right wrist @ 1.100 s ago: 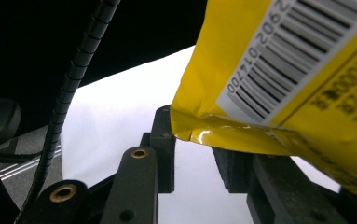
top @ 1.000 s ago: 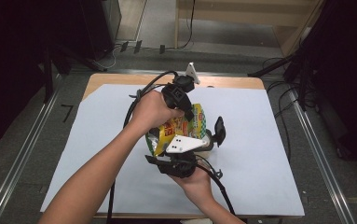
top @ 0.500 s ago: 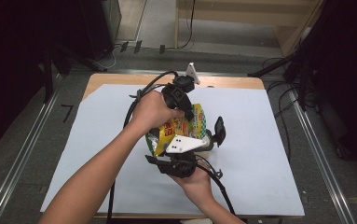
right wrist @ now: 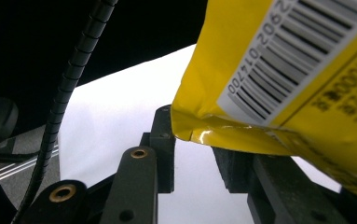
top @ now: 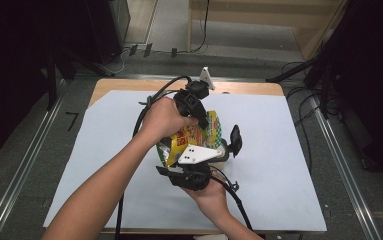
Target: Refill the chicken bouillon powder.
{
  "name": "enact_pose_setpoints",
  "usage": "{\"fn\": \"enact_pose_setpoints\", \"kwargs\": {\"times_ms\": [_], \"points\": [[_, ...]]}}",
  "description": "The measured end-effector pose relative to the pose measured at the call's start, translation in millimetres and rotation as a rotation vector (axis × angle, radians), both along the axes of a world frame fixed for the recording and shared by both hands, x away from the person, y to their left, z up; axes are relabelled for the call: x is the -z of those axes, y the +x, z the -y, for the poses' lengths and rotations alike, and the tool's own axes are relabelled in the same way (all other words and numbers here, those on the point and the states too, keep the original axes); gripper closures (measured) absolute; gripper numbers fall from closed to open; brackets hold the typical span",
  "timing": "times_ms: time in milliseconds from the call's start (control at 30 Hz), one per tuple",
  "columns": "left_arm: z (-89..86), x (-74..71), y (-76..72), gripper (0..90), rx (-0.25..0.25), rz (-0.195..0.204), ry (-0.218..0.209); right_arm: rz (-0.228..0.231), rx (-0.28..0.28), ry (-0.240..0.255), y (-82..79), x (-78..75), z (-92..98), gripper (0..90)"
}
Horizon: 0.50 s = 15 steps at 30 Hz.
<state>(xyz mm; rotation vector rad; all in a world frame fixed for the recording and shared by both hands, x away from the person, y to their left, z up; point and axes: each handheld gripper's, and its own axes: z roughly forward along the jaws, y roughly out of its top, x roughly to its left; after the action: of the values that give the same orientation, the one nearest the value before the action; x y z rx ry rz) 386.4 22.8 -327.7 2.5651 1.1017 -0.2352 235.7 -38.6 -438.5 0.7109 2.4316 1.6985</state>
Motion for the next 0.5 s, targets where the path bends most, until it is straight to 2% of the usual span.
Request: {"fn": "enact_pose_setpoints", "kwargs": {"times_ms": [367,500], "points": [[-1.9,-4.0,0.1,83.6,-0.003,0.010,-0.004,-0.009,-0.003,0.011,0.6,0.0,0.3,70.8],[-2.2,-6.4,-0.2,83.8,-0.006,0.015,-0.007,-0.028,-0.003,0.019,2.5,1.5,0.8,69.7]]}}
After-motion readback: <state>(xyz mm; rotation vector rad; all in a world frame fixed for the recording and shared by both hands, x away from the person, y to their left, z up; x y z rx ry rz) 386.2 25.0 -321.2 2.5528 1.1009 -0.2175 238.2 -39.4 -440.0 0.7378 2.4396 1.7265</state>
